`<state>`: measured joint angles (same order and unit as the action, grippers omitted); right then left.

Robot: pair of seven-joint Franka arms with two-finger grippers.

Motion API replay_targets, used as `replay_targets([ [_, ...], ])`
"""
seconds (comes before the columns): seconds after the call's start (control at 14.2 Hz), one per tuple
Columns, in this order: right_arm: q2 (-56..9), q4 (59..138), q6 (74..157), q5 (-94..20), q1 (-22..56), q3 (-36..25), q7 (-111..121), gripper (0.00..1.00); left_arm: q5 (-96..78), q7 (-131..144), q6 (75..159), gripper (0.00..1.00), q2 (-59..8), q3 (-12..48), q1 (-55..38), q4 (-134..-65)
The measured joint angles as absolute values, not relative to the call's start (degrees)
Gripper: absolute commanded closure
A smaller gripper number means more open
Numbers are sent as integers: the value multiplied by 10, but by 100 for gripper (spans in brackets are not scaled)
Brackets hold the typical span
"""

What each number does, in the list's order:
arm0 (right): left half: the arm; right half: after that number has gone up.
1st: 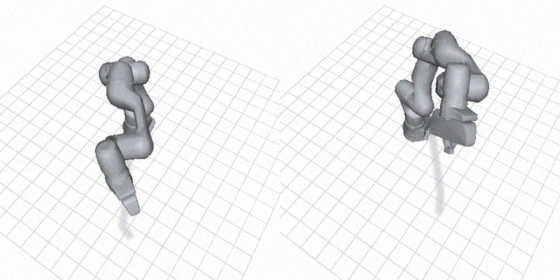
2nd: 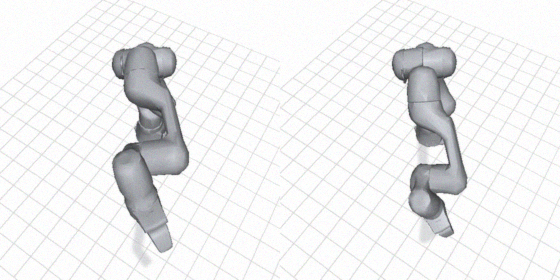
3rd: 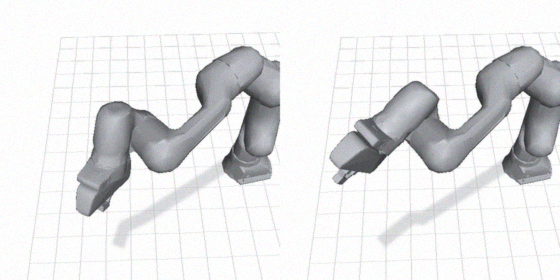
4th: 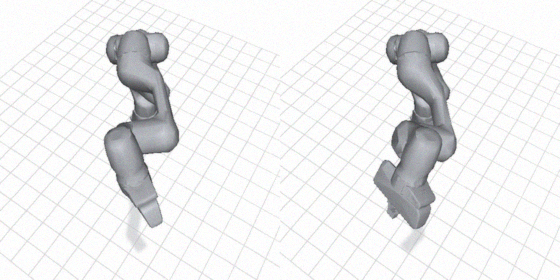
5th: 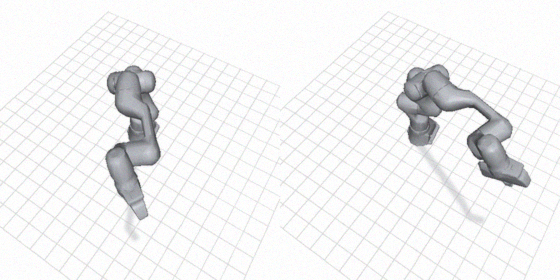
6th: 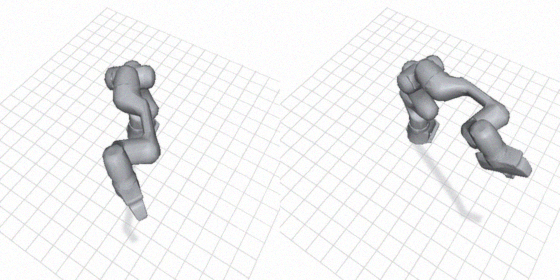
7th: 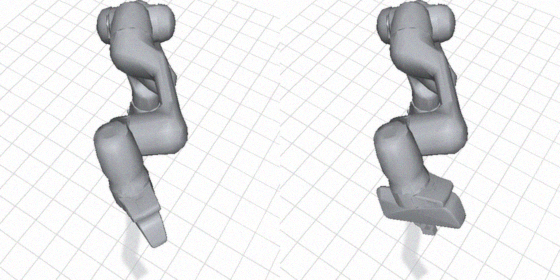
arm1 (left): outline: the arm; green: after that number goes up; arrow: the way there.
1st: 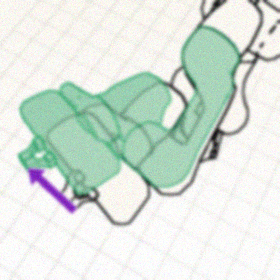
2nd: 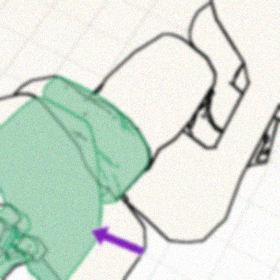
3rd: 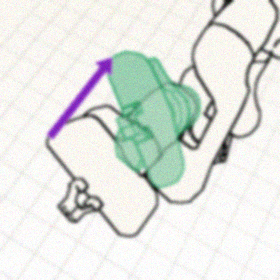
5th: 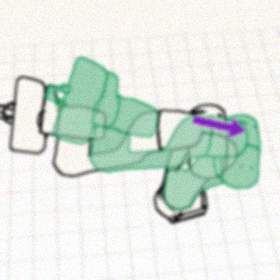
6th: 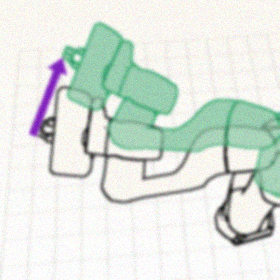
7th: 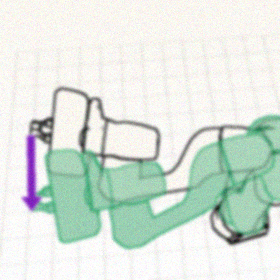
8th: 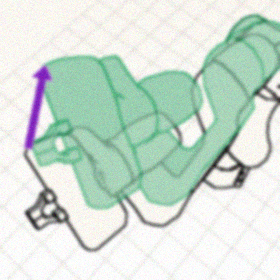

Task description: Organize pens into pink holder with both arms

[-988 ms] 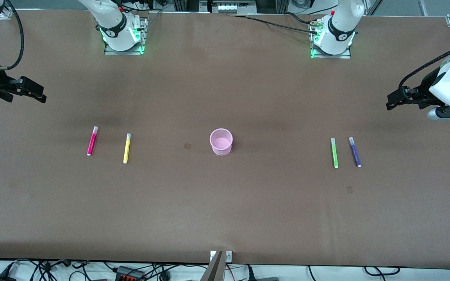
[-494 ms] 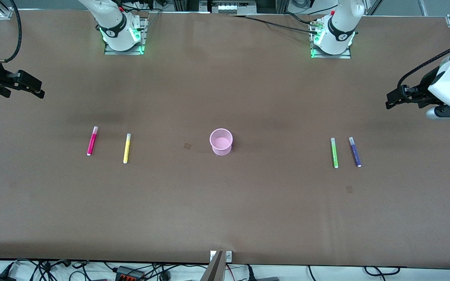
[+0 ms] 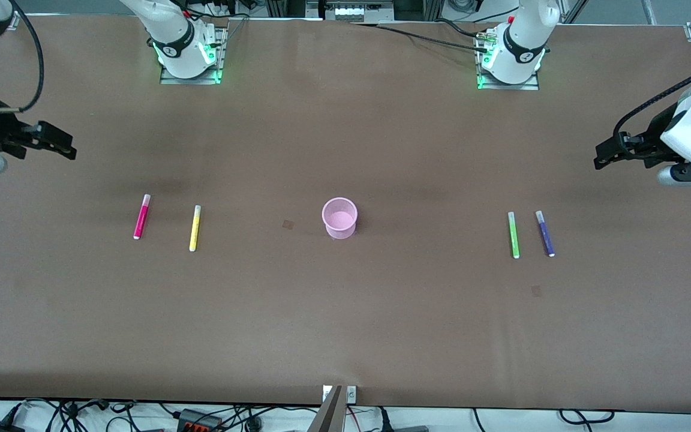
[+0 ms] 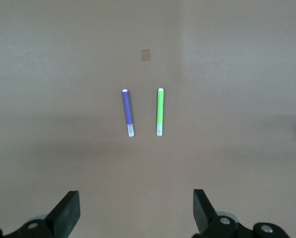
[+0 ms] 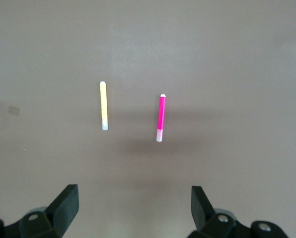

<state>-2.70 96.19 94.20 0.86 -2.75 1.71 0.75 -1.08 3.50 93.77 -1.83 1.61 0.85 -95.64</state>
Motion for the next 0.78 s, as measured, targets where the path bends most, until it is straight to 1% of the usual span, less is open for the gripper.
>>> replay_targets([
  [0.21,-89,963,969,21,-29,15,8,0,-10,35,922,0,-58,15,10,-956],
  [0.35,-131,963,986,22,-30,13,8,0,-9,35,927,0,-108,13,18,-958],
  [0.56,-189,963,1023,23,-30,13,9,0,-8,22,1017,0,-198,11,42,-960],
  [0.78,-250,964,1076,27,-35,11,28,0,-7,18,1112,1,-267,10,49,-962],
])
